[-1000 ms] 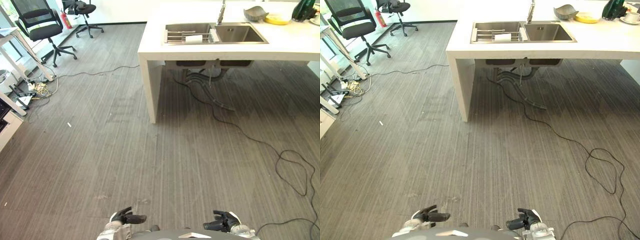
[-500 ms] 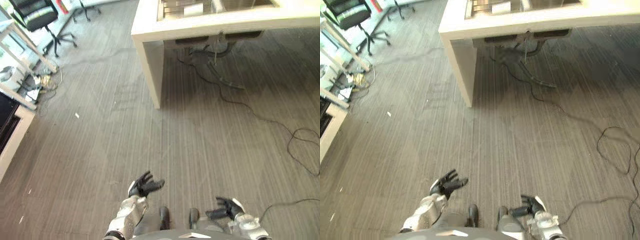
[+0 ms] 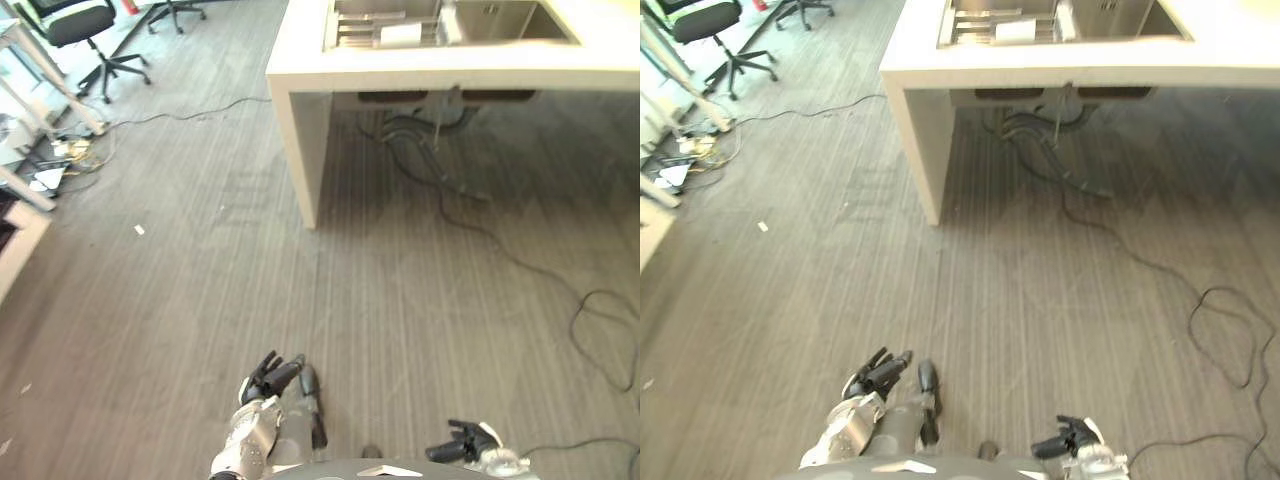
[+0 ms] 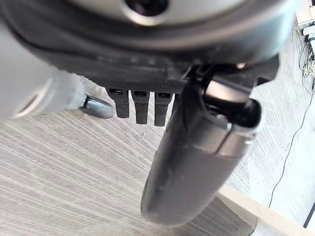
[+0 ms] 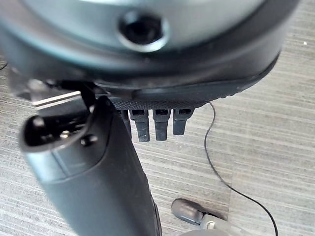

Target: Place the dishes in the dishwasher.

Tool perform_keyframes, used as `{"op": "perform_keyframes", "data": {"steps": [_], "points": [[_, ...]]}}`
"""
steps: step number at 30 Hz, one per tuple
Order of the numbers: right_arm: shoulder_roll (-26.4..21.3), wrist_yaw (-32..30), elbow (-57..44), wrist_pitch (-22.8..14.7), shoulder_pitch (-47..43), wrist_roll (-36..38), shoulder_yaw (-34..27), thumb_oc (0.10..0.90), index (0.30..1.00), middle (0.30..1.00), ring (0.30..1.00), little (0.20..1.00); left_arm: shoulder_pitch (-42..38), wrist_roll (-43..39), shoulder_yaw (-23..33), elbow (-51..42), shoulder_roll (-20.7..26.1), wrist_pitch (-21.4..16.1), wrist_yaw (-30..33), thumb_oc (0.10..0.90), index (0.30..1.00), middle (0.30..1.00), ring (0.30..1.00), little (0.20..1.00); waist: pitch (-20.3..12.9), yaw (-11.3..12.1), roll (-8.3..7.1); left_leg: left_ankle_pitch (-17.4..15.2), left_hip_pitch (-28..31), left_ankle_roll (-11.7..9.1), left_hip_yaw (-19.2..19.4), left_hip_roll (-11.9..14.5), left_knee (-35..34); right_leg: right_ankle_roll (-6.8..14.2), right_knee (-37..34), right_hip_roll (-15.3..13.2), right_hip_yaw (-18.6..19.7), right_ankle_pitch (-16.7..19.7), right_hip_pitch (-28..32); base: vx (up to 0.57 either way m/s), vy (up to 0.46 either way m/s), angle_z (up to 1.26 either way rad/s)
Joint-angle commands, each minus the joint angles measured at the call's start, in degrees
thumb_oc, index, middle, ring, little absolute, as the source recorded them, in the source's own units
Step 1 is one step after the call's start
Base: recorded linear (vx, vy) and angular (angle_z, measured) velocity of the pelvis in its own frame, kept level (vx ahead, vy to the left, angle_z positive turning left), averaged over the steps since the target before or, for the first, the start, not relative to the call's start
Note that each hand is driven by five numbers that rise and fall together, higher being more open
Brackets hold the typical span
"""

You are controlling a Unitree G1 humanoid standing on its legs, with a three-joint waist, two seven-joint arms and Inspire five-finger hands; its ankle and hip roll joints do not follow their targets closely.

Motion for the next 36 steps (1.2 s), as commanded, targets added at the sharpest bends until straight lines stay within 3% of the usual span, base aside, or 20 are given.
{"op": "perform_keyframes", "data": {"steps": [1, 2, 3, 6, 7, 8, 9, 12, 13, 14, 15, 19, 20, 21, 25, 26, 27, 31, 32, 36], "points": [[-0.10, -1.05, -3.27, -3.06, 0.25, -0.13, 1.05, 0.800, 0.900, 0.900, 0.900, 0.900, -5.32, 9.57, 1.04, -0.71, 5.06, -5.59, 2.19, 0.800, 0.900, 0.900, 0.900, 0.900, -2.91, 1.92, -1.73, -1.52, -1.34, -5.28, 0.81, 0.25, 0.19, 11.38, 16.14, -5.07, -2.97, 6.90, 0.23, 0.55, 0.196, -0.19], [0.38, -1.11, -3.25, -3.42, -0.24, -0.08, 1.43, 0.800, 0.900, 0.900, 0.900, 0.900, -9.19, 10.85, 2.09, 2.10, 5.92, -6.43, 2.97, 0.800, 0.900, 0.900, 0.900, 0.900, -3.08, 1.41, -2.30, -3.02, -0.03, -4.59, 0.75, -0.27, 0.19, 12.89, 20.67, -5.46, -2.74, 10.05, -1.84, 0.31, 0.134, -0.02], [1.56, -2.32, -3.69, -4.54, -0.89, 0.87, 1.14, 0.800, 0.900, 0.900, 0.900, 0.900, -13.86, 16.05, 2.85, 7.12, 8.35, -8.25, 4.55, 0.800, 0.900, 0.900, 0.900, 0.900, -3.01, 0.10, -2.62, -5.70, 3.09, -3.55, 0.96, -0.48, 0.19, 15.74, 31.84, -6.13, -4.22, 16.53, -5.67, 0.31, 0.136, -0.03], [1.55, -2.33, -3.66, -4.54, -0.99, 0.87, 1.13, 0.800, 0.900, 0.900, 0.900, 0.900, -14.02, 16.05, 2.89, 7.26, 8.34, -8.32, 4.51, 0.800, 0.900, 0.900, 0.900, 0.900, -3.11, 0.34, -2.30, -5.59, 2.90, -3.61, 1.12, -0.06, 0.19, 15.74, 31.57, -5.74, -3.98, 16.93, -5.89, 0.15, 0.066, 0.33], [0.84, -2.41, -3.76, -5.07, -1.62, 0.45, 2.18, 0.800, 0.900, 0.900, 0.900, 0.900, -25.17, 23.85, 0.28, 5.65, 15.94, -8.47, 11.01, 0.800, 0.900, 0.900, 0.900, 0.900, -2.38, -2.49, -1.03, -7.75, 6.86, -3.14, 0.41, 0.56, 0.19, 15.74, 41.07, -6.72, -5.62, 19.52, -10.55, 0.51, 0.233, 0.32], [0.41, -3.20, -4.64, -5.71, -1.51, 0.91, 0.65, 0.800, 0.900, 0.900, 0.900, 0.900, -27.20, 29.85, 1.31, -10.59, 19.58, -8.60, 13.66, 0.800, 0.900, 0.900, 0.900, 0.900, -0.81, -4.04, 0.79, -9.51, 9.63, -2.49, -0.37, 1.14, 0.19, 15.74, 47.30, -7.41, -6.92, 18.46, -15.63, 0.64, 0.272, 0.22], [0.58, -3.28, -5.03, -6.05, -1.13, 1.01, -0.04, 0.800, 0.900, 0.900, 0.900, 0.900, -26.14, 34.17, 1.38, -16.75, 20.75, -8.62, 14.73, 0.800, 0.900, 0.900, 0.900, 0.900, -0.47, -4.49, 1.20, -10.33, 10.75, -2.47, -1.17, 0.99, 0.19, 15.60, 47.61, -8.17, -7.48, 17.25, -18.21, 0.51, 0.209, 0.23], [0.48, -3.05, -5.29, -6.24, -0.63, 1.15, -0.21, 0.800, 0.900, 0.900, 0.900, 0.900, -26.89, 37.11, 1.40, -19.83, 21.23, -7.91, 15.62, 0.800, 0.900, 0.900, 0.900, 0.900, -0.38, -5.28, 1.66, -10.82, 11.61, -2.60, -1.73, 0.84, 0.19, 15.12, 45.60, -8.81, -7.98, 16.84, -20.08, 0.23, 0.044, 0.15], [0.18, -2.32, -5.68, -6.58, -0.14, 2.77, -0.86, 0.800, 0.900, 0.900, 0.900, 0.900, -29.17, 40.71, 1.01, -21.74, 21.80, -8.74, 16.08, 0.800, 0.900, 0.900, 0.900, 0.900, -0.23, -7.14, 1.61, -12.21, 14.01, -3.47, -1.66, -0.27, 0.19, 13.50, 36.75, -11.01, -9.00, 13.32, -22.80, 0.43, -0.001, 0.12], [0.07, -1.79, -5.42, -6.61, 0.06, 3.23, -0.91, 0.800, 0.900, 0.900, 0.900, 0.900, -29.42, 41.42, 1.31, -22.20, 21.61, -8.97, 16.03, 0.800, 0.900, 0.900, 0.900, 0.900, -0.52, -7.79, 1.44, -12.64, 14.52, -4.07, -1.55, -0.63, 0.19, 12.42, 30.27, -11.95, -9.32, 12.38, -23.07, 0.77, -0.130, 0.44], [-0.25, -1.23, -4.99, -6.48, 1.38, 3.05, -0.82, 0.800, 0.900, 0.900, 0.900, 0.900, -30.14, 43.21, 1.77, -26.23, 21.86, -9.36, 16.10, 0.800, 0.900, 0.900, 0.900, 0.900, -1.18, -9.86, 0.72, -14.56, 16.40, -5.84, -2.97, -0.95, 0.19, 11.84, 14.57, -12.85, -8.79, 12.72, -22.79, 0.47, -0.162, 0.52], [-0.27, -1.24, -5.00, -6.48, 1.41, 3.05, -0.80, 0.800, 0.900, 0.900, 0.900, 0.900, -30.09, 43.22, 1.79, -26.28, 21.84, -9.34, 16.10, 0.800, 0.900, 0.900, 0.900, 0.900, -1.04, -9.99, 0.83, -14.59, 16.57, -5.87, -3.09, -0.83, 0.19, 11.83, 14.17, -12.72, -8.99, 12.90, -22.36, 0.21, -0.093, 0.27], [-0.50, -0.86, -2.85, -5.28, 3.26, 1.40, -0.91, 0.800, 0.900, 0.900, 0.900, 0.900, -32.14, 47.41, -0.66, -29.12, 21.13, -10.15, 14.40, 0.800, 0.900, 0.900, 0.900, 0.900, -2.13, -13.05, -0.05, -17.61, 19.81, -8.03, -5.63, -0.04, 0.19, 14.35, 2.42, -14.42, -2.91, 17.62, -25.68, 0.60, -0.283, 0.20], [-0.30, -0.51, -2.18, -5.19, 3.62, 1.27, -1.08, 0.800, 0.900, 0.900, 0.900, 0.900, -32.41, 47.74, -0.53, -29.79, 21.00, -10.43, 14.10, 0.800, 0.900, 0.900, 0.900, 0.900, -2.76, -12.98, -0.10, -18.30, 20.30, -7.95, -5.92, -0.10, 0.19, 14.22, 0.46, -13.97, -3.29, 18.03, -24.04, 0.60, -0.283, 0.50], [-0.31, -0.51, -2.17, -5.19, 3.62, 1.27, -1.08, 0.800, 0.900, 0.900, 0.900, 0.900, -32.40, 47.74, -0.52, -29.80, 20.99, -10.42, 14.09, 0.800, 0.900, 0.900, 0.900, 0.900, -2.66, -13.05, -0.08, -18.31, 20.41, -7.96, -5.98, -0.06, 0.19, 14.22, 0.31, -13.95, -3.39, 18.09, -23.82, 0.16, -0.083, 0.31], [-0.87, 1.98, -0.40, -4.67, 4.25, 0.64, -0.21, 0.800, 0.900, 0.900, 0.900, 0.900, -31.16, 49.17, 0.16, -32.92, 21.24, -10.62, 12.64, 0.800, 0.900, 0.900, 0.900, 0.900, -5.41, -12.52, 0.44, -18.24, 24.45, -8.78, -7.72, 1.03, 0.79, 13.12, 0.16, -11.68, -1.21, 17.73, -19.44, 0.67, -0.396, -0.09], [-1.73, 2.48, -0.20, -4.76, 3.94, 0.50, 0.09, 0.800, 0.900, 0.900, 0.900, 0.900, -30.48, 48.96, 0.52, -34.10, 21.04, -10.75, 11.79, 0.800, 0.900, 0.900, 0.900, 0.900, -5.25, -12.58, 1.35, -17.18, 24.76, -9.92, -8.07, 2.76, 4.87, 12.30, 0.03, -10.42, -2.09, 17.19, -17.89, 0.67, -0.398, 0.28], [-1.77, 2.49, -0.19, -4.76, 3.93, 0.50, 0.10, 0.800, 0.900, 0.900, 0.900, 0.900, -30.45, 48.96, 0.57, -34.13, 21.02, -10.73, 11.77, 0.800, 0.900, 0.900, 0.900, 0.900, -5.14, -12.68, 1.43, -17.28, 24.81, -9.96, -8.16, 2.87, 5.00, 12.27, -0.05, -10.34, -2.21, 17.21, -17.70, 0.11, -0.134, 0.09], [-4.57, 2.54, -0.37, -4.87, 1.04, 3.43, -0.79, 0.800, 0.900, 0.900, 0.900, 0.900, -30.41, 46.16, 1.25, -36.65, 20.43, -11.35, 10.14, 0.800, 0.900, 0.900, 0.900, 0.900, -2.94, -11.49, 0.39, -7.91, 13.91, -14.08, -9.82, 6.75, 34.21, 7.41, -1.81, -8.88, -4.59, 12.74, -11.53, 0.33, -0.427, -0.06], [-4.57, 2.54, -0.37, -4.87, 1.04, 3.43, -0.79, 0.800, 0.900, 0.900, 0.900, 0.900, -30.40, 46.16, 1.25, -36.65, 20.43, -11.35, 10.14, 0.800, 0.900, 0.900, 0.900, 0.900, -2.98, -11.52, 0.40, -7.92, 13.86, -14.08, -9.85, 6.76, 34.24, 7.41, -1.81, -8.88, -4.62, 12.74, -11.55, 0.20, -0.122, -0.15]]}}
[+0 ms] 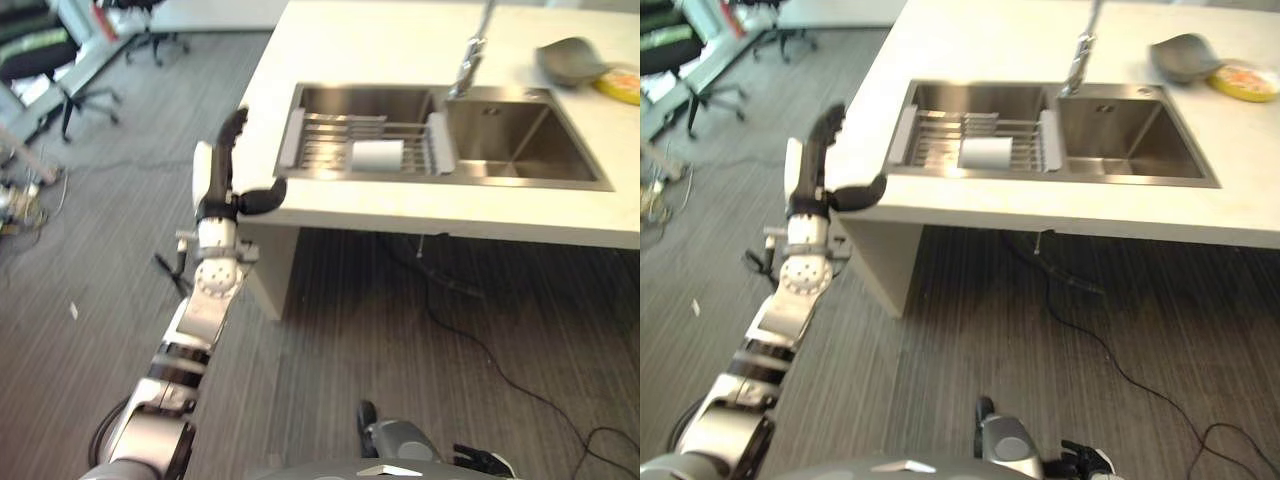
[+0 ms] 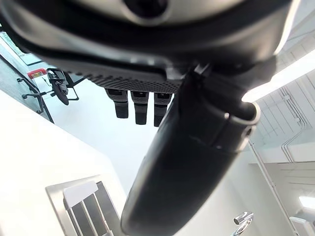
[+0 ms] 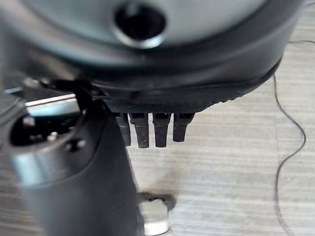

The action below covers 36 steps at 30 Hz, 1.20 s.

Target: Place the dishes in the dishwasher.

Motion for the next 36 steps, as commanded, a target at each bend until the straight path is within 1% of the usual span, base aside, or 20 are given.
{"op": "perform_keyframes", "data": {"steps": [1, 2, 6, 7, 13, 19, 20, 23, 24, 25, 26, 27, 28, 29, 30, 31, 32, 33, 35, 36], "points": [[-3.49, 0.18, -2.81, -2.09, -4.25, 0.14, 5.44, 0.800, 0.900, 0.900, 0.900, 0.900, -4.71, 0.97, 2.79, -7.32, 1.82, -4.94, 1.03, 0.800, 0.900, 0.900, 0.900, 0.900, -1.86, 1.43, 2.03, 4.25, -4.53, 2.31, 0.36, -3.93, -13.37, 9.79, -11.64, -2.26, -1.45, -1.38, 9.82, 0.55, -0.055, -0.18], [-3.38, 0.40, -2.51, -2.10, -3.99, -0.66, 5.69, 0.800, 0.900, 0.900, 0.900, 0.900, -4.61, 1.50, 2.69, -7.31, 1.79, -4.94, 0.92, 0.800, 0.900, 0.900, 0.900, 0.900, -2.29, 2.04, 2.03, 4.54, -4.09, 2.93, 0.03, -4.66, -17.60, 10.14, -11.64, -2.17, -1.20, -1.04, 9.86, 0.56, -0.051, 0.15], [-3.38, 0.39, -2.50, -2.12, -3.91, -0.70, 5.66, 0.800, 0.900, 0.900, 0.900, 0.900, -4.54, 1.54, 2.65, -7.32, 1.75, -4.94, 0.93, 0.800, 0.900, 0.900, 0.900, 0.900, -2.21, 2.13, 1.88, 4.86, -3.42, 3.02, 0.18, -4.96, -18.47, 10.25, -11.64, -2.38, -1.14, -1.14, 10.10, 0.08, 0.013, -0.17], [-1.79, 0.94, -1.24, -1.86, -2.44, -0.36, 4.56, 0.800, 0.900, 0.900, 0.900, 0.900, -2.26, 2.18, 3.03, -10.45, 2.58, -5.53, -1.79, 0.800, 0.900, 0.900, 0.900, 0.900, -4.11, 1.10, 1.88, 2.12, 2.50, 4.32, -0.26, -7.07, -25.72, 10.16, -11.22, -2.04, -1.11, -1.19, 10.48, 0.26, 0.060, -0.25], [-0.15, 2.21, -0.31, -0.85, -0.74, -3.47, 6.32, 0.800, 0.900, 0.900, 0.900, 0.900, -1.02, 2.20, 1.18, -13.34, 3.39, -5.59, -5.51, 0.800, 0.900, 0.900, 0.900, 0.900, -5.92, 0.64, 1.93, 2.30, 6.81, 5.39, 0.44, -7.95, -33.96, 10.80, -10.81, -1.88, -1.12, -1.60, 10.28, 0.11, 0.071, -0.10], [0.20, 1.91, -0.96, -0.82, -1.03, -3.31, 5.89, 0.800, 0.900, 0.900, 0.900, 0.900, -0.96, 1.75, 0.34, -14.11, 3.20, -5.61, -6.31, 0.800, 0.900, 0.900, 0.900, 0.900, -6.08, 0.15, 1.74, 2.03, 6.93, 5.64, 1.29, -7.92, -34.23, 11.19, -10.00, -1.99, -0.73, -1.38, 9.56, 0.01, 0.035, -0.08], [0.70, 1.77, -2.13, -0.95, -1.29, -3.63, 6.14, 0.800, 0.900, 0.900, 0.900, 0.900, -0.37, 2.14, 0.15, -14.76, 3.84, -5.66, -7.06, 0.800, 0.900, 0.900, 0.900, 0.900, -5.92, -0.70, 1.38, 1.77, 6.92, 5.80, 2.11, -7.94, -34.23, 11.46, -9.56, -2.11, -0.28, -1.18, 8.84, 0.00, 0.060, -0.09], [0.81, 1.82, -2.55, -0.99, -1.26, -3.69, 6.23, 0.800, 0.900, 0.900, 0.900, 0.900, 0.15, 2.42, 0.34, -15.16, 4.21, -5.71, -7.26, 0.800, 0.900, 0.900, 0.900, 0.900, -6.00, -0.84, 1.30, 1.69, 7.04, 5.82, 2.44, -7.95, -34.23, 11.56, -9.48, -2.09, -0.01, -1.11, 8.73, -0.01, 0.047, -0.14], [1.63, 1.91, -2.70, -0.79, -1.12, -3.67, 6.08, 0.800, 0.900, 0.900, 0.900, 0.900, 0.19, 3.30, -0.47, -16.08, 4.65, -5.65, -7.84, 0.800, 0.900, 0.900, 0.900, 0.900, -5.68, -2.22, 1.20, 1.54, 7.10, 6.01, 3.08, -8.03, -34.23, 12.32, -8.72, -2.12, 1.08, -0.36, 7.65, -0.04, 0.093, -0.21], [1.89, 1.92, -2.65, -0.67, -0.87, -3.58, 6.09, 0.800, 0.900, 0.900, 0.900, 0.900, -0.07, 3.36, -0.90, -15.97, 4.82, -5.68, -8.06, 0.800, 0.900, 0.900, 0.900, 0.900, -5.64, -2.17, 1.17, 1.36, 7.00, 6.26, 3.36, -8.05, -34.23, 12.50, -7.78, -2.03, 1.83, -0.61, 7.00, -0.05, 0.110, -0.23], [2.03, 1.83, -2.59, -0.68, -0.50, -3.35, 6.02, 0.800, 0.900, 0.900, 0.900, 0.900, -0.72, 3.32, -1.58, -16.19, 5.00, -5.71, -8.20, 0.800, 0.900, 0.900, 0.900, 0.900, -5.40, -2.27, 1.24, 1.29, 7.02, 6.57, 3.28, -8.07, -34.23, 12.43, -5.60, -1.74, 2.29, -0.98, 6.04, -0.05, 0.075, -0.34], [2.21, 1.76, -2.55, -0.63, -0.45, -2.81, 5.66, 0.800, 0.900, 0.900, 0.900, 0.900, -1.73, 3.18, -2.52, -16.47, 4.91, -5.58, -8.13, 0.800, 0.900, 0.900, 0.900, 0.900, -4.78, -2.27, 1.53, 1.32, 6.79, 6.91, 3.43, -7.69, -34.23, 12.70, -0.41, -0.93, 2.38, -2.12, 3.61, -0.09, 0.071, -0.43], [2.36, 1.87, -2.59, -0.64, -0.27, -2.56, 5.68, 0.800, 0.900, 0.900, 0.900, 0.900, -2.26, 3.27, -3.00, -16.68, 5.01, -5.41, -8.21, 0.800, 0.900, 0.900, 0.900, 0.900, -3.95, -2.47, 1.73, 1.30, 6.77, 7.11, 3.57, -7.24, -34.23, 13.48, 3.71, -0.29, 1.63, -1.67, 1.46, -0.08, 0.053, -0.40], [2.36, 1.87, -2.59, -0.63, -0.34, -2.55, 5.62, 0.800, 0.900, 0.900, 0.900, 0.900, -2.40, 3.27, -3.04, -16.62, 5.00, -5.41, -8.19, 0.800, 0.900, 0.900, 0.900, 0.900, -4.10, -2.31, 1.68, 1.28, 6.52, 7.14, 3.69, -7.33, -34.23, 13.48, 4.79, -0.39, 1.80, -2.14, 0.63, -0.10, 0.077, -0.37], [2.72, 1.86, -3.09, -0.62, 0.06, -1.04, 4.60, 0.800, 0.900, 0.900, 0.900, 0.900, -3.32, 3.76, -3.49, -17.47, 5.71, -5.03, -8.31, 0.800, 0.900, 0.900, 0.900, 0.900, -2.46, -2.96, 2.32, 0.76, 6.99, 7.55, 4.02, -5.94, -34.23, 16.36, 13.63, 0.17, 0.28, -0.96, -3.63, -0.04, 0.079, -0.34], [3.02, 1.85, -3.28, -0.66, 0.37, 0.32, 3.65, 0.800, 0.900, 0.900, 0.900, 0.900, -3.82, 4.13, -3.63, -17.63, 5.77, -4.86, -8.03, 0.800, 0.900, 0.900, 0.900, 0.900, -2.04, -3.30, 2.68, 0.26, 7.57, 7.60, 4.22, -5.54, -34.23, 17.18, 17.68, -0.12, -0.33, -1.21, -5.95, 0.00, 0.075, -0.42], [3.18, 1.86, -3.29, -0.57, 0.65, 1.10, 2.91, 0.800, 0.900, 0.900, 0.900, 0.900, -3.89, 4.32, -3.50, -17.49, 5.69, -4.75, -7.81, 0.800, 0.900, 0.900, 0.900, 0.900, -2.07, -3.41, 2.60, -0.17, 7.97, 7.39, 4.18, -5.69, -34.23, 17.25, 18.38, -1.02, -0.37, -1.24, -6.81, 0.12, -0.002, -0.47], [3.34, 1.71, -3.35, -0.60, 1.05, 1.83, 2.20, 0.800, 0.900, 0.900, 0.900, 0.900, -3.59, 4.59, -3.36, -17.41, 5.65, -4.72, -7.74, 0.800, 0.900, 0.900, 0.900, 0.900, -2.17, -3.54, 2.45, -0.50, 8.47, 7.20, 4.06, -6.02, -34.23, 17.04, 16.47, -2.25, -0.35, -1.20, -6.78, 0.11, -0.022, -0.39], [3.34, 1.70, -3.39, -0.59, 1.13, 1.85, 2.20, 0.800, 0.900, 0.900, 0.900, 0.900, -3.55, 4.61, -3.40, -17.42, 5.62, -4.72, -7.73, 0.800, 0.900, 0.900, 0.900, 0.900, -2.05, -3.62, 2.47, -0.52, 8.64, 7.21, 3.95, -5.97, -34.23, 17.07, 16.20, -2.23, -0.48, -1.14, -6.42, 0.13, -0.093, -0.09], [2.87, 1.85, -3.34, -0.74, 1.76, 0.86, 2.77, 0.800, 0.900, 0.900, 0.900, 0.900, -3.65, 3.69, -3.69, -17.54, 4.89, -5.46, -7.78, 0.800, 0.900, 0.900, 0.900, 0.900, -2.44, -3.50, 2.13, -0.86, 8.59, 6.02, 2.89, -5.68, -34.23, 15.08, 6.39, -5.49, 2.27, -2.07, -5.14, 0.30, -0.242, 0.08]]}}
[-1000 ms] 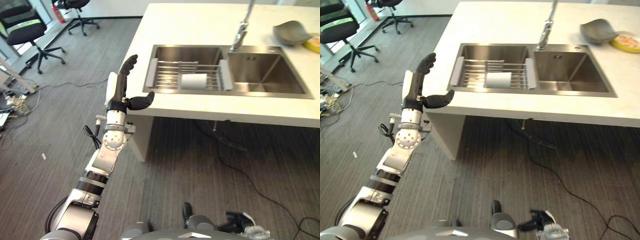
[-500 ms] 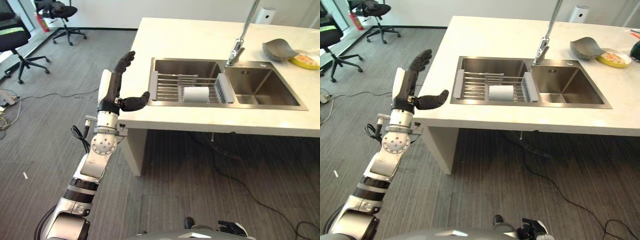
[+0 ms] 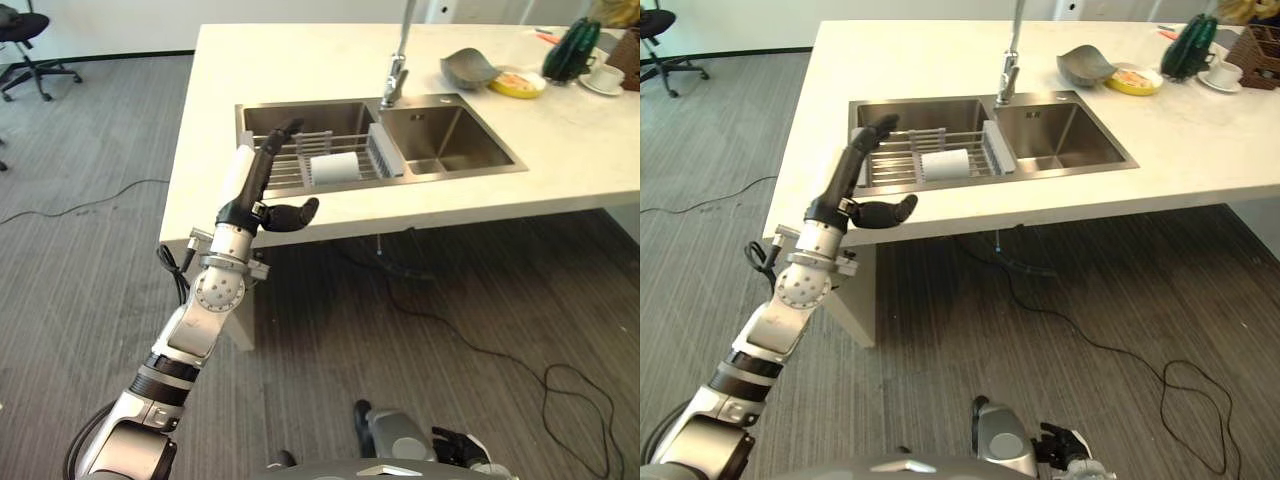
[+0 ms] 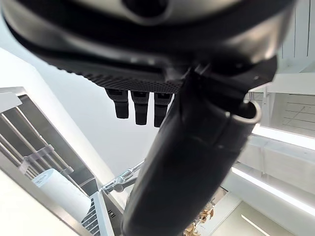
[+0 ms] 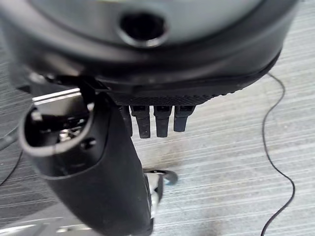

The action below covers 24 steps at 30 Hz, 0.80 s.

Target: Place the dishes in the dishwasher.

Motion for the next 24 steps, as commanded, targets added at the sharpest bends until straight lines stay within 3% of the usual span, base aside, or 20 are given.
{"op": "perform_keyframes", "data": {"steps": [1, 5, 6, 10, 12, 13, 14, 15, 17, 19, 22, 24], "points": [[0.00, 0.63, 0.04, -1.83, 1.28, 0.64, 3.89, 0.800, 0.900, 0.900, 0.900, 0.900, -6.63, 0.49, 1.96, -7.66, 0.03, -5.05, 2.87, 0.800, 0.900, 0.900, 0.900, 0.900, -1.52, 0.33, 0.82, -3.97, 3.56, -5.36, -6.36, 2.43, 0.52, -2.45, -12.14, 0.57, 2.56, -2.25, 8.43, 0.30, -0.242, 0.00], [-0.28, 0.40, 0.85, -1.81, 1.54, 0.54, 3.94, 0.800, 0.900, 0.900, 0.900, 0.900, -6.19, 1.55, 2.88, -7.87, 0.82, -4.86, 2.98, 0.800, 0.900, 0.900, 0.900, 0.900, -2.29, 1.12, 0.51, -3.70, 4.07, -5.74, -6.17, 2.95, 0.56, -3.10, -14.22, 1.14, 1.78, -2.86, 10.80, 0.13, -0.130, 0.33], [-1.10, 0.49, 1.17, -1.80, 0.93, 0.61, 4.13, 0.800, 0.900, 0.900, 0.900, 0.900, -6.09, 0.73, 4.14, -7.41, 0.91, -4.69, 3.80, 0.800, 0.900, 0.900, 0.900, 0.900, -2.92, 1.88, 0.92, -2.05, 4.11, -7.01, -6.22, 4.64, 2.48, -4.14, -14.68, 3.18, 1.04, -3.84, 12.50, 0.21, -0.317, 0.27], [-3.79, 0.37, -0.55, -2.72, -0.88, 2.46, 4.64, 0.800, 0.900, 0.900, 0.900, 0.900, -6.13, -0.99, 6.05, -6.86, 0.03, -4.81, 5.55, 0.800, 0.900, 0.900, 0.900, 0.900, -1.76, 3.07, 0.52, 5.93, -3.13, -10.26, -9.38, 8.79, 22.36, -8.68, -19.02, 5.29, -1.11, -4.36, 18.01, 0.16, -0.291, 0.14], [-3.81, 0.37, -0.55, -2.72, -0.90, 2.46, 4.65, 0.800, 0.900, 0.900, 0.900, 0.900, -6.13, -1.00, 6.08, -6.86, 0.02, -4.81, 5.54, 0.800, 0.900, 0.900, 0.900, 0.900, -1.77, 2.84, 0.62, 5.77, -3.42, -10.30, -9.67, 8.93, 22.72, -8.72, -19.13, 5.39, -1.35, -4.31, 18.07, 0.07, -0.148, 0.12], [-5.93, -0.45, -1.12, -2.63, -2.73, 3.30, 4.47, 0.800, 0.900, 0.900, 0.900, 0.900, -6.68, -1.54, 6.19, -6.73, -0.54, -4.87, 6.20, 0.800, 0.900, 0.900, 0.900, 0.900, 0.68, 5.46, -1.69, 7.67, -11.18, -11.10, -11.96, 6.10, 36.29, -10.30, -22.02, 3.73, -1.03, -4.21, 21.96, 0.17, -0.214, 0.01], [-6.08, -0.70, -1.16, -2.36, -3.39, 3.14, 4.69, 0.800, 0.900, 0.900, 0.900, 0.900, -6.45, -1.58, 6.31, -6.83, -0.65, -4.63, 6.37, 0.800, 0.900, 0.900, 0.900, 0.900, 0.65, 5.90, -1.80, 5.99, -13.07, -10.54, -12.26, 4.37, 35.24, -10.00, -23.20, 3.39, -0.87, -4.33, 22.90, 0.17, -0.214, -0.01], [-6.08, -0.70, -1.16, -2.36, -3.39, 3.14, 4.69, 0.800, 0.900, 0.900, 0.900, 0.900, -6.45, -1.58, 6.31, -6.83, -0.65, -4.63, 6.37, 0.800, 0.900, 0.900, 0.900, 0.900, 0.65, 5.90, -1.80, 5.99, -13.07, -10.54, -12.26, 4.37, 35.24, -10.00, -23.20, 3.39, -0.87, -4.33, 22.90, 0.16, -0.003, 0.10], [-6.61, -0.75, -0.80, -2.36, -4.01, 2.49, 4.65, 0.800, 0.900, 0.900, 0.900, 0.900, -6.01, -0.41, 7.19, -7.43, 0.00, -4.05, 6.09, 0.800, 0.900, 0.900, 0.900, 0.900, -0.14, 6.88, -0.90, 3.73, -14.60, -8.76, -11.46, 1.83, 26.63, -9.14, -24.69, 3.95, -0.58, -4.46, 24.22, 0.21, 0.022, -0.37], [-6.33, -0.38, -1.08, -2.73, -2.95, 2.17, 4.54, 0.800, 0.900, 0.900, 0.900, 0.900, -5.74, 2.68, 7.21, -8.44, 1.31, -4.27, 6.22, 0.800, 0.900, 0.900, 0.900, 0.900, -0.91, 6.56, -0.05, 4.90, -11.81, -8.65, -9.94, 2.69, 19.49, -8.34, -24.38, 4.29, -1.02, -4.50, 24.91, 0.19, 0.042, -0.48], [-5.62, -0.25, -0.14, -2.66, -3.32, 2.71, 3.88, 0.800, 0.900, 0.900, 0.900, 0.900, -5.52, 3.84, 7.71, -9.18, 2.90, -4.37, 4.92, 0.800, 0.900, 0.900, 0.900, 0.900, -2.33, 6.85, 0.73, 3.38, -6.98, -7.59, -11.81, 0.40, 10.62, -7.65, -24.38, 4.42, -1.56, -4.40, 24.52, 0.09, 0.050, -0.21], [-5.62, -0.25, -0.14, -2.66, -3.32, 2.71, 3.88, 0.800, 0.900, 0.900, 0.900, 0.900, -5.52, 3.84, 7.71, -9.19, 2.90, -4.37, 4.92, 0.800, 0.900, 0.900, 0.900, 0.900, -2.30, 6.85, 0.72, 3.41, -6.91, -7.59, -11.81, 0.39, 10.57, -7.64, -24.38, 4.41, -1.57, -4.40, 24.56, 0.04, 0.026, -0.21]]}}
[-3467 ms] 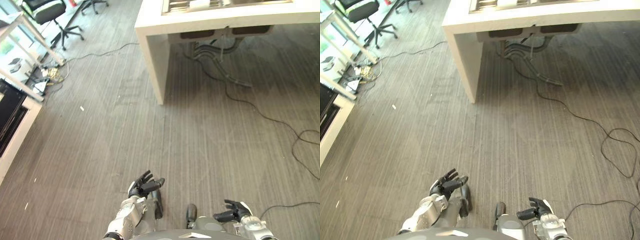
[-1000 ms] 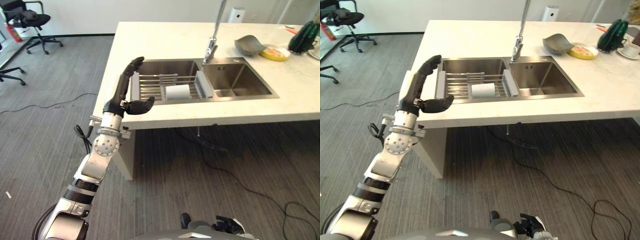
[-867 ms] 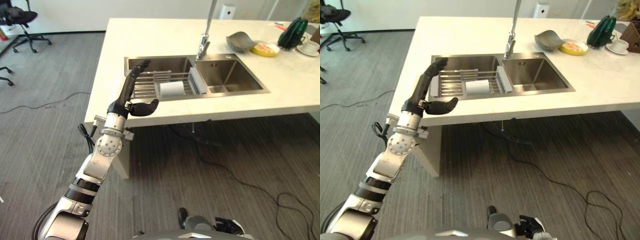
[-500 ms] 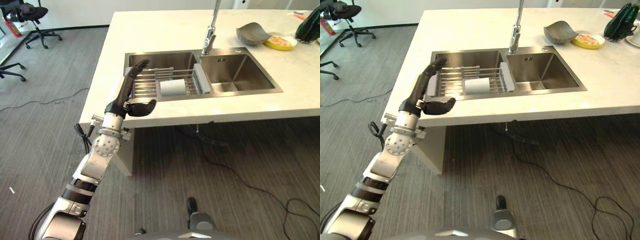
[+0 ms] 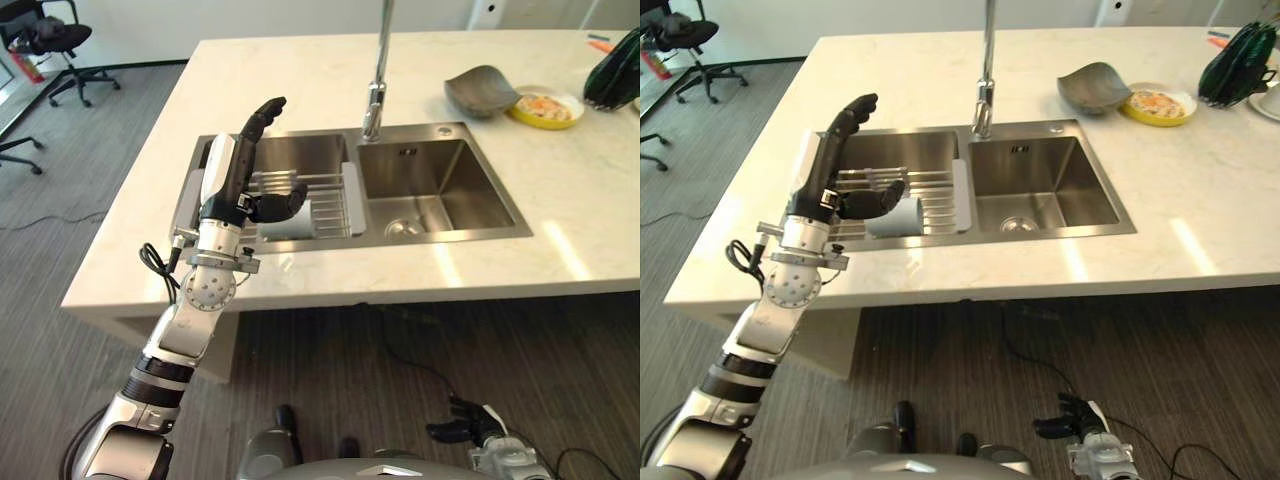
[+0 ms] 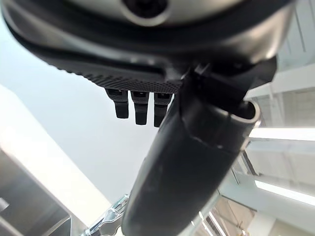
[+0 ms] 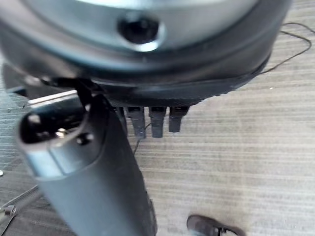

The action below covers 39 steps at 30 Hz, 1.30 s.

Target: Place the dishes in the dishwasher.

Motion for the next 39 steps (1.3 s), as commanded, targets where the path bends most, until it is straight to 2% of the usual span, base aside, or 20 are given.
{"op": "perform_keyframes", "data": {"steps": [1, 6, 8, 12, 14, 17, 18, 21, 33, 39], "points": [[-0.40, 1.00, 0.72, -0.50, 2.35, 1.45, 0.76, 0.800, 0.900, 0.900, 0.900, 0.900, -4.81, 1.78, 5.13, -5.49, 1.27, -4.24, 0.90, 0.800, 0.900, 0.900, 0.900, 0.900, -2.80, -0.48, 2.83, -1.57, 11.49, -1.64, 0.81, 1.18, -7.53, 10.46, 1.28, -7.25, -0.01, -0.37, -1.50, 0.07, 0.042, -0.07], [-0.13, 1.28, 0.90, -0.35, 2.52, 0.79, 1.28, 0.800, 0.900, 0.900, 0.900, 0.900, -4.01, 1.76, 5.46, -5.89, 1.61, -4.20, 0.48, 0.800, 0.900, 0.900, 0.900, 0.900, -3.14, -0.50, 2.99, -1.18, 12.68, -1.52, 0.74, 1.06, -9.48, 10.50, 1.25, -7.12, -0.12, -0.48, -1.40, 0.04, 0.019, 0.20], [0.57, 1.88, 1.75, 0.18, 3.10, -2.06, 2.29, 0.800, 0.900, 0.900, 0.900, 0.900, 0.87, 1.25, 7.66, -6.00, 4.08, -4.10, -1.43, 0.800, 0.900, 0.900, 0.900, 0.900, -3.71, 0.13, 3.10, -1.85, 13.87, -1.27, 0.64, 1.12, -11.59, 10.75, 0.74, -6.91, -0.84, -0.69, -1.61, 0.08, 0.032, 0.04], [0.56, 2.02, 1.74, 0.19, 3.22, -2.19, 2.28, 0.800, 0.900, 0.900, 0.900, 0.900, 1.84, 1.15, 8.08, -5.93, 4.45, -4.06, -1.70, 0.800, 0.900, 0.900, 0.900, 0.900, -3.82, 0.16, 3.05, -2.70, 14.26, -1.29, 0.58, 1.05, -11.59, 10.96, 0.67, -6.99, -0.91, -1.28, -1.25, 0.02, 0.006, 0.11], [-0.39, 2.59, 2.36, 0.40, 3.98, -2.42, 1.00, 0.800, 0.900, 0.900, 0.900, 0.900, 5.23, 1.44, 10.08, -6.27, 8.57, -3.72, -4.54, 0.800, 0.900, 0.900, 0.900, 0.900, -3.91, 0.74, 2.97, -3.15, 14.02, -1.39, 0.39, 1.14, -11.59, 11.25, 0.53, -7.04, -1.31, -1.34, -1.35, 0.00, 0.004, 0.07], [-0.36, 2.60, 2.35, 0.40, 4.02, -2.42, 1.06, 0.800, 0.900, 0.900, 0.900, 0.900, 5.38, 1.41, 10.18, -6.38, 8.61, -3.69, -4.61, 0.800, 0.900, 0.900, 0.900, 0.900, -3.98, 0.68, 2.94, -3.15, 13.99, -1.39, 0.37, 1.13, -11.59, 11.26, 0.53, -7.05, -1.33, -1.34, -1.37, 0.00, 0.001, 0.03], [-0.98, 3.02, 2.64, 0.68, 4.31, -2.33, 0.02, 0.800, 0.900, 0.900, 0.900, 0.900, 7.02, 2.52, 10.82, -7.02, 12.03, -3.34, -7.09, 0.800, 0.900, 0.900, 0.900, 0.900, -3.97, 1.00, 3.20, -3.34, 13.96, -1.44, 0.24, 1.14, -11.59, 11.39, 0.53, -7.02, -1.48, -1.40, -1.49, 0.00, 0.005, 0.09], [-0.82, 3.41, 2.87, 0.86, 4.52, -2.44, 0.11, 0.800, 0.900, 0.900, 0.900, 0.900, 8.95, 4.35, 10.97, -7.49, 13.16, -3.26, -8.33, 0.800, 0.900, 0.900, 0.900, 0.900, -4.13, 0.81, 3.14, -3.60, 13.92, -1.48, 0.15, 1.18, -11.59, 11.37, 0.53, -7.06, -1.55, -1.50, -1.60, 0.00, 0.000, 0.00], [-0.69, 3.26, 2.06, 1.35, 3.83, -3.67, 0.54, 0.800, 0.900, 0.900, 0.900, 0.900, 7.87, 12.33, 4.11, -7.59, 10.06, -1.09, -12.52, 0.800, 0.900, 0.900, 0.900, 0.900, -3.83, -0.42, 3.40, -4.61, 14.30, -1.13, 0.98, 1.15, -11.59, 11.53, 0.53, -7.25, -0.93, -1.50, -1.87, -0.01, 0.000, -0.01], [-0.93, 2.96, 2.55, 1.74, 3.96, -3.69, -0.38, 0.800, 0.900, 0.900, 0.900, 0.900, 5.79, 20.10, 1.52, -4.63, 9.16, 0.88, -12.39, 0.800, 0.900, 0.900, 0.900, 0.900, -3.58, -1.39, 3.75, -4.98, 14.56, -1.00, 1.68, 1.19, -11.59, 11.45, 0.53, -7.26, -0.26, -1.53, -1.99, -0.01, -0.001, -0.07]]}}
